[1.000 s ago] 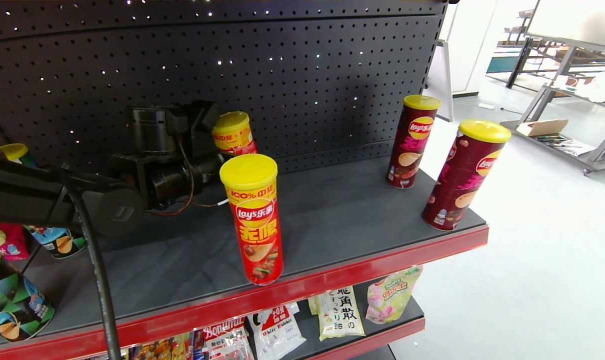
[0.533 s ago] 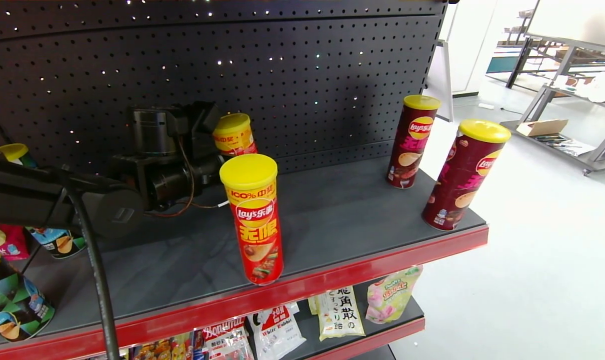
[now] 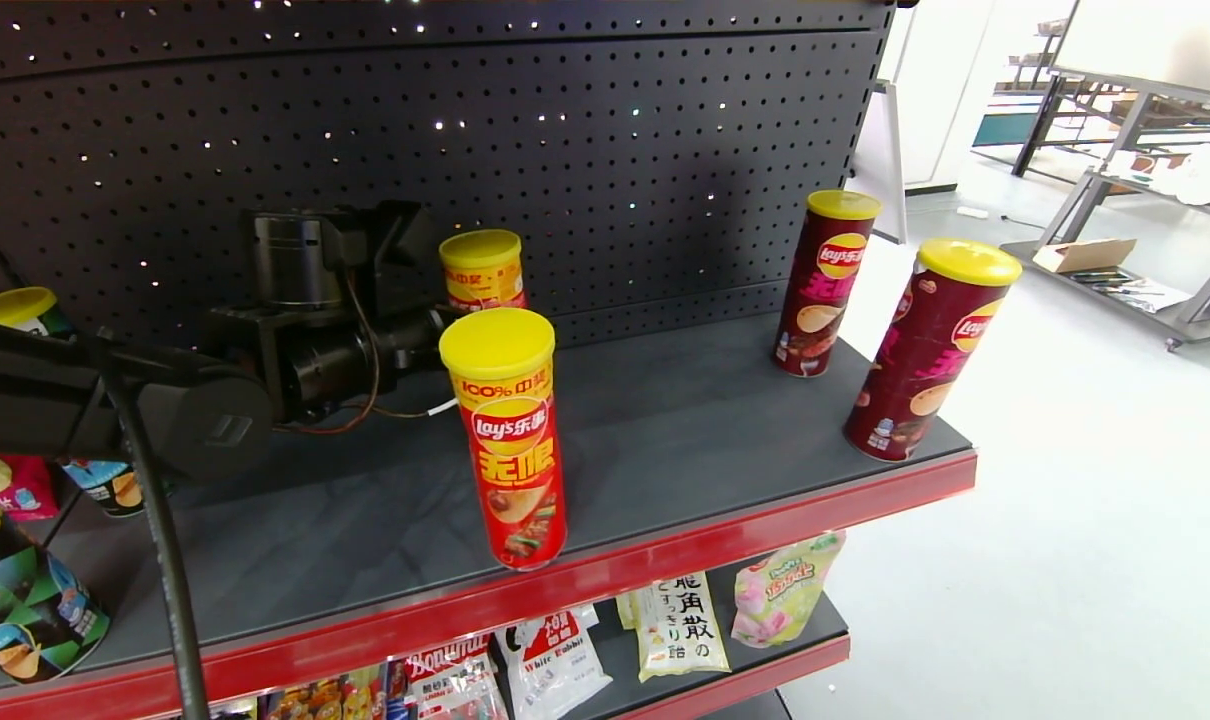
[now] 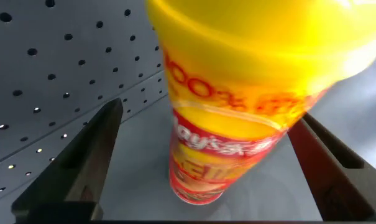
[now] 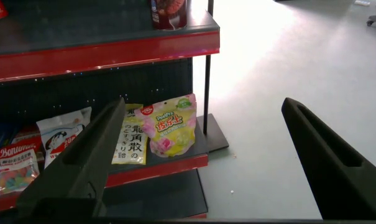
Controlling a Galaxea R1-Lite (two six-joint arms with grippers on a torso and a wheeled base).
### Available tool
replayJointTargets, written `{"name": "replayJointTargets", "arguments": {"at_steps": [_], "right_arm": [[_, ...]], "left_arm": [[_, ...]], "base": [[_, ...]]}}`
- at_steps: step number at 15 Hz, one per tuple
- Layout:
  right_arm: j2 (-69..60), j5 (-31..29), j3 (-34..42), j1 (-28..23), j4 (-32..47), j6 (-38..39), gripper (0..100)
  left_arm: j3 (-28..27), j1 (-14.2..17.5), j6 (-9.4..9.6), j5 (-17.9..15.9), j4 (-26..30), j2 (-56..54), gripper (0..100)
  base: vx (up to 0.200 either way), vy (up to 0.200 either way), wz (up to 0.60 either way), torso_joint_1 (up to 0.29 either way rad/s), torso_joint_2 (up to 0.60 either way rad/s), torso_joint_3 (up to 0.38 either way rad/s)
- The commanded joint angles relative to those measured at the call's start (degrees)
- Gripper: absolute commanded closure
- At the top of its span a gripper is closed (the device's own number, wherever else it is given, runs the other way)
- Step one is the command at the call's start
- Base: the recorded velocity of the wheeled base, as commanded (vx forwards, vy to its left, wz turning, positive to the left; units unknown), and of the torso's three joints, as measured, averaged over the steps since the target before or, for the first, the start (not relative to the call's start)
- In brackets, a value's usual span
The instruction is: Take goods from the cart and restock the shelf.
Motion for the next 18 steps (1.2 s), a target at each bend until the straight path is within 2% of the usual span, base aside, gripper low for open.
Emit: {"name": "replayJointTargets", "arguments": {"at_steps": [1, 4, 7, 8, 11, 12, 13, 15, 16, 17, 18], "right_arm": [[-0.02, 0.02, 0.01, 0.01, 0.02, -0.01, 0], [-0.02, 0.02, 0.01, 0.01, 0.02, -0.01, 0], [-0.02, 0.02, 0.10, 0.01, 0.02, -0.01, 0], [-0.02, 0.02, 0.01, 0.01, 0.02, -0.01, 0], [-0.02, 0.02, 0.01, 0.01, 0.02, -0.01, 0], [-0.02, 0.11, 0.01, 0.01, 0.02, -0.01, 0], [-0.02, 0.11, 0.01, 0.01, 0.02, -0.01, 0], [-0.02, 0.02, 0.01, 0.01, 0.02, -0.01, 0], [-0.02, 0.02, 0.01, 0.01, 0.02, -0.01, 0], [-0.02, 0.02, 0.01, 0.01, 0.02, -0.01, 0], [-0.02, 0.02, 0.01, 0.01, 0.02, -0.01, 0]], "left_arm": [[2.48, 0.11, -0.02, -0.01, -0.03, -2.45, 0], [7.75, 0.90, -0.19, -0.10, -0.03, -6.58, 0], [12.67, 3.01, -0.37, -0.36, 0.50, -12.03, 0], [15.22, 3.54, -0.11, -0.45, 1.90, -15.55, 0], [25.94, 3.89, 0.42, -0.45, 11.48, -34.00, 0], [31.13, 3.80, 2.18, -1.15, 17.28, -47.45, 0], [32.97, 3.71, 2.79, -2.03, 21.94, -54.57, 0], [30.51, 3.63, 2.97, -3.53, 41.28, -74.52, 0], [29.19, 3.63, 2.97, -3.53, 45.50, -77.51, 0], [25.33, 3.45, 2.79, -3.61, 58.42, -85.95, 0], [24.71, 3.45, 2.79, -3.53, 61.67, -89.38, 0]], "base": [[0.000, 0.000, 0.00, 0.000, 0.00, 0.000], [0.000, 0.000, 0.00, 0.000, 0.00, 0.000], [0.000, 0.000, 0.00, 0.000, 0.00, 0.000], [0.000, 0.000, 0.00, 0.000, 0.00, 0.000], [0.000, 0.000, 0.00, 0.000, 0.00, 0.000], [0.000, 0.000, 0.00, 0.000, 0.00, 0.000], [0.000, 0.000, 0.00, 0.000, 0.00, 0.000], [0.000, 0.000, 0.00, 0.000, 0.00, 0.000], [0.000, 0.000, 0.00, 0.000, 0.00, 0.000], [0.000, 0.000, 0.00, 0.000, 0.00, 0.000], [0.000, 0.000, 0.00, 0.000, 0.00, 0.000]]}}
